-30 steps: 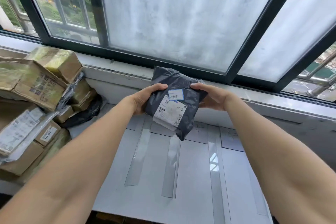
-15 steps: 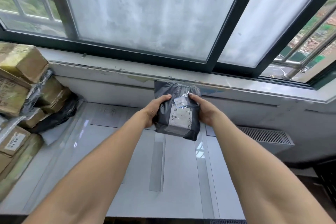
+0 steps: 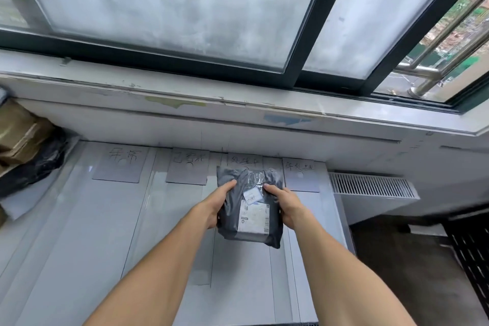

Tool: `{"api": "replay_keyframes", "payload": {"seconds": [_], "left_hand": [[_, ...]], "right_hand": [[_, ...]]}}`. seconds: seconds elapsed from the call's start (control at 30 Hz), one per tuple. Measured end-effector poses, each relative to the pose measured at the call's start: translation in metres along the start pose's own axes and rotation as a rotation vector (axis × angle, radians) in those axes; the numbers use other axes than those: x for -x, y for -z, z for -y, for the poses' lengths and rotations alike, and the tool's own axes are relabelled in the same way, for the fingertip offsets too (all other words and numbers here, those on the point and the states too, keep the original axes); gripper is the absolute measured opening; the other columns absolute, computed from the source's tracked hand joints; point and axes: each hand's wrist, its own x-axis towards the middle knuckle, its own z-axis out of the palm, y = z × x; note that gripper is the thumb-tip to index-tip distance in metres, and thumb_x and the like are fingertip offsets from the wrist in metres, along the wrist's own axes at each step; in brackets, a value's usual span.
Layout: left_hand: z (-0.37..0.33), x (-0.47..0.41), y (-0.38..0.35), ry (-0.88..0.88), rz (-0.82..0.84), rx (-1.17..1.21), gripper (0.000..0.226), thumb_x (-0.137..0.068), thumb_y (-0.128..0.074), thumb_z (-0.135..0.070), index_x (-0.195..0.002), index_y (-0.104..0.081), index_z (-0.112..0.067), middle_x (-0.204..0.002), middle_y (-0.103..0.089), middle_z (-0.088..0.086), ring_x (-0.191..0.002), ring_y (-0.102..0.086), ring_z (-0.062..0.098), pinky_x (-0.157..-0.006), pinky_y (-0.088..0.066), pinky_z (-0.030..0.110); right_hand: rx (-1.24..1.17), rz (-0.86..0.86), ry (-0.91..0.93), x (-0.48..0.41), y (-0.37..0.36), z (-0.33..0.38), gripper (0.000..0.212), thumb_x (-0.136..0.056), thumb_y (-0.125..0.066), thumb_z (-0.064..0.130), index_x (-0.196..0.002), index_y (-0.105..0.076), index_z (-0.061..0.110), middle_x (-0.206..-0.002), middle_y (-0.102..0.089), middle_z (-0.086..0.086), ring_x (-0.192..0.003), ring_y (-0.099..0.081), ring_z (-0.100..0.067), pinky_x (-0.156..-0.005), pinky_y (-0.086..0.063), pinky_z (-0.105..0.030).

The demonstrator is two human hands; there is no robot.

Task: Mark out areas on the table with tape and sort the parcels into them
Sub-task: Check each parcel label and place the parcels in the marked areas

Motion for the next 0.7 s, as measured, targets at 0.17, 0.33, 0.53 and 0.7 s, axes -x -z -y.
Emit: {"api": "replay_keyframes", "payload": {"seconds": [0.17,0.33,0.53,0.7], "left_hand": [[0.007,-0.027,-0.001,0.066,-0.148,0.014,0.064,-0.089,-0.046,-0.063,-0.129,-0.059,-0.015,-0.124,-0.064,0.013,-0.108,-0.061,0.031,-0.09,-0.047,0.04],[0.011,-0.045,0.0,0.02,-0.324,0.037,0.036,-0.092,-0.051,-0.036,-0.109,-0.064,-0.007,-0.1,-0.071,0.014,-0.092,-0.066,0.03,-0.077,-0.048,0.035],[0.009,-0.058,-0.001,-0.062,-0.509,0.036,0.024,-0.089,-0.058,-0.024,-0.092,-0.066,-0.001,-0.096,-0.07,0.015,-0.09,-0.067,0.032,-0.073,-0.051,0.035],[0.011,-0.062,0.003,-0.087,-0.541,0.019,0.02,-0.088,-0.06,-0.022,-0.084,-0.066,-0.004,-0.094,-0.071,0.015,-0.085,-0.067,0.029,-0.067,-0.047,0.032]], "right_hand": [[0.044,0.004,-0.026,-0.022,0.002,-0.014,0.035,-0.08,-0.079,0.017,-0.11,-0.065,0.005,-0.094,-0.076,-0.014,-0.074,-0.072,-0.026,-0.067,-0.057,-0.035],[0.059,-0.036,0.033,-0.038,0.0,-0.022,0.033,-0.083,-0.074,0.009,-0.112,-0.059,0.013,-0.099,-0.073,-0.017,-0.073,-0.071,-0.029,-0.064,-0.058,-0.037],[0.048,-0.042,0.069,-0.045,-0.004,-0.029,0.023,-0.086,-0.071,0.012,-0.107,-0.064,0.015,-0.099,-0.074,-0.014,-0.078,-0.07,-0.029,-0.069,-0.058,-0.036],[0.043,-0.029,0.053,-0.043,-0.008,-0.031,0.026,-0.086,-0.07,0.013,-0.111,-0.064,0.014,-0.102,-0.073,-0.016,-0.085,-0.069,-0.03,-0.075,-0.057,-0.038]]}}
